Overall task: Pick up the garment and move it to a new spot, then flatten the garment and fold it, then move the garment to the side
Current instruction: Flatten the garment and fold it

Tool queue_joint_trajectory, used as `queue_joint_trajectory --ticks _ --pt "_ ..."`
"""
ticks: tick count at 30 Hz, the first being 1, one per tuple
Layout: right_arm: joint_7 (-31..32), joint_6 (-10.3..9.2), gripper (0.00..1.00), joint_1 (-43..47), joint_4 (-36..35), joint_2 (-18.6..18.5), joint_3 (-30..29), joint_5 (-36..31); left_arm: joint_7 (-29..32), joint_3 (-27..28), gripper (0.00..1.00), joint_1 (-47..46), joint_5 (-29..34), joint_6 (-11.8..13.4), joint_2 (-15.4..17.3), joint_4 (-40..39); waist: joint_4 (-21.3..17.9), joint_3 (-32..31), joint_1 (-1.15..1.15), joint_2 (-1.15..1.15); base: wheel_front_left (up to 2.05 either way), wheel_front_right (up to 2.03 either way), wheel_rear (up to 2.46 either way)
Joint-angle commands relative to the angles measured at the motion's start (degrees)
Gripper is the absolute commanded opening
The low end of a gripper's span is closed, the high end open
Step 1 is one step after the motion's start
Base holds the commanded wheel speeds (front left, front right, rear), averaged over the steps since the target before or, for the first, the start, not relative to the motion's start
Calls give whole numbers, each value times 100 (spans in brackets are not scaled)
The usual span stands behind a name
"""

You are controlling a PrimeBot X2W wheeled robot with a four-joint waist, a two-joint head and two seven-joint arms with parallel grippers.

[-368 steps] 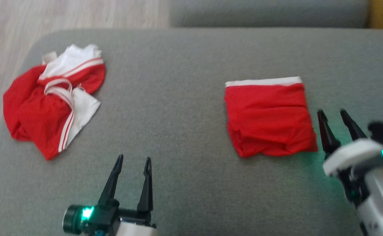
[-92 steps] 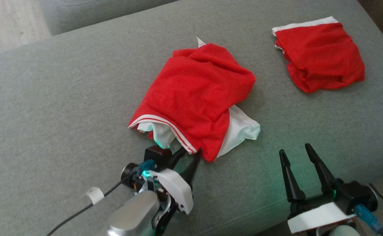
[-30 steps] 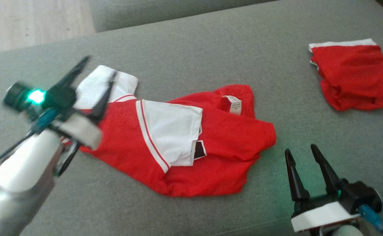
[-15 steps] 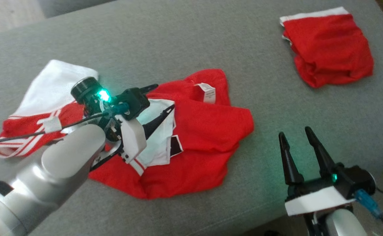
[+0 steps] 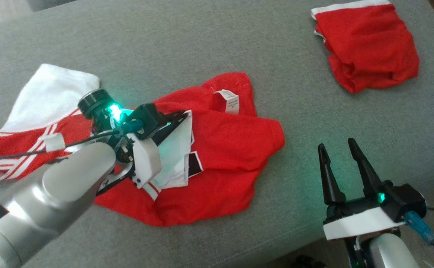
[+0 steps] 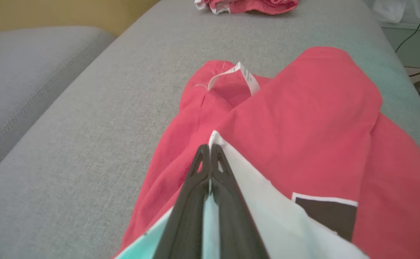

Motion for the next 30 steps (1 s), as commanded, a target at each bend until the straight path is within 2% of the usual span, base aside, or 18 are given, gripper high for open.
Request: queue_joint_trajectory --ticks 1,7,13,16,20,22,30 --pt "-61 37 100 -71 -160 -27 89 14 -124 190 0 -371 47 11 164 -157 90 -68 0 0 0 0 0" --pt "-61 37 100 93 -79 -50 44 -29 -899 398 0 -562 -47 50 270 -307 516 -446 0 0 0 0 0" --pt "-61 37 100 327 135 -193 50 31 -1478 946 0 -768 66 598 845 -423 1062 -841 0 0 0 0 0" --pt "-61 37 100 374 281 -277 151 93 -1560 1169 0 -671 -93 728 1137 -496 1276 -941 0 0 0 0 0" --pt "-61 37 100 346 392 -369 320 211 -1587 1262 0 -421 -349 724 1330 -645 1495 -982 0 0 0 0 0" --pt "-61 37 100 308 420 -403 384 254 -1597 1230 0 -268 -462 646 1326 -760 1591 -980 0 0 0 0 0" --pt "-61 37 100 178 479 -476 497 317 -1670 1084 0 154 -453 638 1196 -1136 1774 -973 0 0 0 0 0"
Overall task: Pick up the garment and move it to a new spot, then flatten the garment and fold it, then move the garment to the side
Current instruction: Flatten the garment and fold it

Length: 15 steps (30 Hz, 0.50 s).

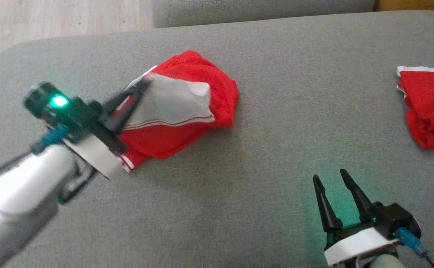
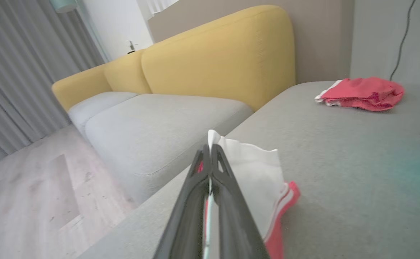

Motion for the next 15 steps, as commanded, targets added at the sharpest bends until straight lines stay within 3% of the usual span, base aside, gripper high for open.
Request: queue_joint_trajectory --ticks 1,5,6,9,10,11,15 --pt "-61 37 100 -197 -139 -118 144 59 -72 237 0 -126 20 -16 85 -260 3 -13 1 0 0 0 0" --pt "-61 37 100 -143 -147 -112 124 81 -94 -130 0 390 227 8 -118 -782 -35 -52 1 0 0 0 0" --pt "-61 37 100 -55 -144 -94 110 98 -37 -427 0 858 518 123 -332 -981 -53 -38 1 0 0 0 0" --pt "-61 37 100 19 -148 -95 89 113 18 -556 0 1348 759 179 -648 -916 -15 12 1 0 0 0 0" --pt "-61 37 100 31 -148 -100 85 115 46 -583 34 1461 941 190 -734 -828 -2 33 1 0 0 0 0" --pt "-61 37 100 32 -153 -111 68 112 55 -610 100 1673 1261 235 -920 -637 32 72 1 0 0 0 0" --pt "-61 37 100 -19 -171 -150 34 109 21 -625 100 1972 1625 332 -1194 -343 99 110 1 0 0 0 0"
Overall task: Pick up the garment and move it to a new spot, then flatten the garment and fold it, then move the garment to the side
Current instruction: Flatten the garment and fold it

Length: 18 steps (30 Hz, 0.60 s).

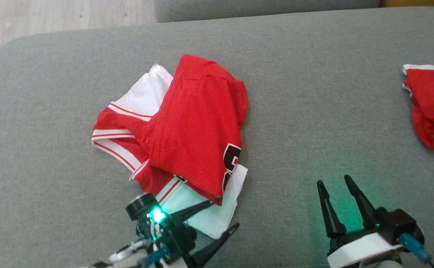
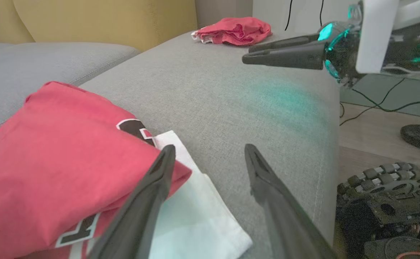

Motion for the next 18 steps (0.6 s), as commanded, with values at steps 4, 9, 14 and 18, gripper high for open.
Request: queue_joint_trajectory --ticks 4,9,14,18 --pt "-61 37 100 -158 -183 -145 92 0 -43 181 100 77 358 -61 -66 111 80 25 0 0 0 0 0" --pt "-61 37 100 -213 -186 -155 139 11 83 177 100 164 754 -379 -306 470 90 82 0 0 0 0 0" --pt "-61 37 100 -277 -180 -177 221 26 280 176 100 254 1013 -714 -578 1120 5 176 0 0 0 0 0" --pt "-61 37 100 -301 -187 -214 179 36 423 192 100 270 919 -759 -722 1667 -93 189 0 0 0 0 0"
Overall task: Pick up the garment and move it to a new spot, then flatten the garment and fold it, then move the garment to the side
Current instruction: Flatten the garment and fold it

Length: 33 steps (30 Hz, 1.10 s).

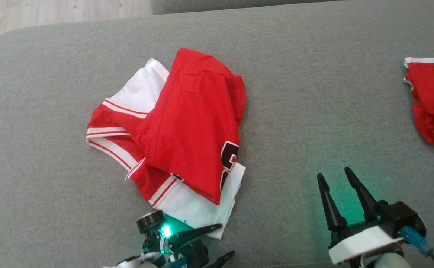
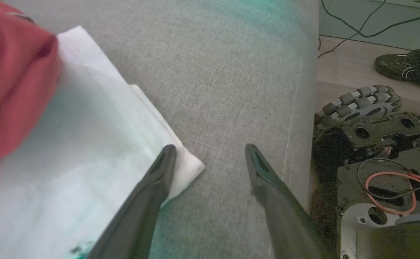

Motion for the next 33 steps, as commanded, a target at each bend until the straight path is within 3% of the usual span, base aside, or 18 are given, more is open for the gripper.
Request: queue_joint_trajectory --ticks 1,6,7,8,9,12,13,14,19,24,28,33 --pt "-61 37 100 -109 -180 -106 85 31 88 162 100 -20 -56 17 14 118 -41 -14 0 0 0 0 0" --pt "-61 37 100 -40 -176 -135 50 30 51 227 96 24 -142 126 2 385 -66 -85 0 0 0 0 0" --pt "-61 37 100 -21 -173 -137 42 30 48 235 88 39 -155 150 24 434 -64 -108 0 0 0 0 0" --pt "-61 37 100 -4 -171 -137 36 29 47 249 56 57 -172 180 50 487 -61 -130 0 0 0 0 0" --pt "-61 37 100 5 -171 -132 42 27 47 247 45 65 -162 201 81 534 -55 -146 0 0 0 0 0" --pt "-61 37 100 11 -177 -122 79 25 18 244 37 51 -102 297 160 647 -1 -186 0 0 0 0 0" --pt "-61 37 100 10 -181 -122 86 26 0 248 29 31 -80 338 183 685 23 -198 0 0 0 0 0" --pt "-61 37 100 8 -185 -121 95 26 -22 252 0 8 -60 374 203 725 40 -208 0 0 0 0 0" --pt "-61 37 100 32 -195 -140 100 49 -307 406 0 -90 -80 545 233 663 152 -304 0 0 0 0 0" --pt "-61 37 100 131 -175 -201 97 78 -505 985 0 -52 -329 1030 515 -235 416 -458 0 0 0 0 0" --pt "-61 37 100 214 -193 -266 -15 84 -532 1568 0 214 -602 1431 1146 -1587 768 -563 0 0 0 0 0" --pt "-61 37 100 267 -213 -352 -57 85 -364 2142 0 729 -799 2157 2272 -2916 1163 -646 0 0 0 0 0"
